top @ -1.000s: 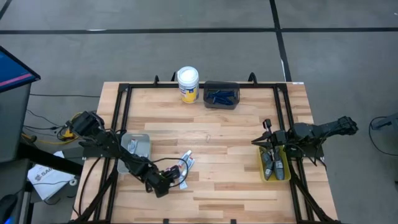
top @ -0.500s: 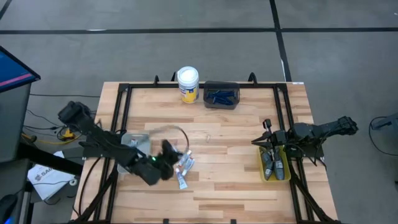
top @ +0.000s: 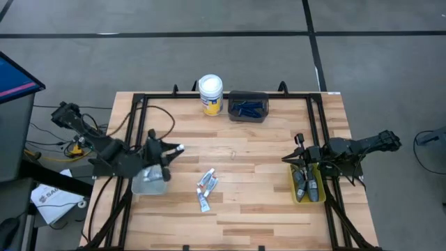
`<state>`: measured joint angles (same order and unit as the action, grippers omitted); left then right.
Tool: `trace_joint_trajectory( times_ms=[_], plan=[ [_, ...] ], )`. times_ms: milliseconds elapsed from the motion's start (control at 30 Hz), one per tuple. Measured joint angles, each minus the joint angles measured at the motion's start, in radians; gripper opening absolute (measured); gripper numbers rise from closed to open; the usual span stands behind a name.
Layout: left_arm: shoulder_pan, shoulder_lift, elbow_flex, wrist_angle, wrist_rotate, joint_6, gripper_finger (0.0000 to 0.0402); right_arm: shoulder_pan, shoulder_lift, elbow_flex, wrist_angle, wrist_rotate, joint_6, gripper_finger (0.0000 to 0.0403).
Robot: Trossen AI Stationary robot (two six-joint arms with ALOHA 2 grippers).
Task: Pick & Place Travel size toiletries
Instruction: Put the white toothpaste into the gray bin
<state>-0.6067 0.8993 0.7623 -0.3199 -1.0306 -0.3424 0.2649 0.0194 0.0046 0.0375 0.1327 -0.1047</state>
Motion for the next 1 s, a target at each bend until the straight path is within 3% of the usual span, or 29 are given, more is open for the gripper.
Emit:
trace_joint_trajectory(
  times_ms=[300,600,1000],
  plan=[
    [0.000,-0.175,-0.095,-0.203,0.307,-0.395,0.0077,0.000,0.000,0.000,0.000,0.000,0.000,0.0017],
    [0.000,-0.177,-0.172,-0.300,0.516,-0.470,0.0083,0.000,0.000,0.000,0.000,0.000,0.000,0.0017],
    [0.000,-0.171,-0.272,-0.338,0.786,-0.715,0.0084,0.000,0.000,0.000,0.000,0.000,0.000,0.0017]
  ],
)
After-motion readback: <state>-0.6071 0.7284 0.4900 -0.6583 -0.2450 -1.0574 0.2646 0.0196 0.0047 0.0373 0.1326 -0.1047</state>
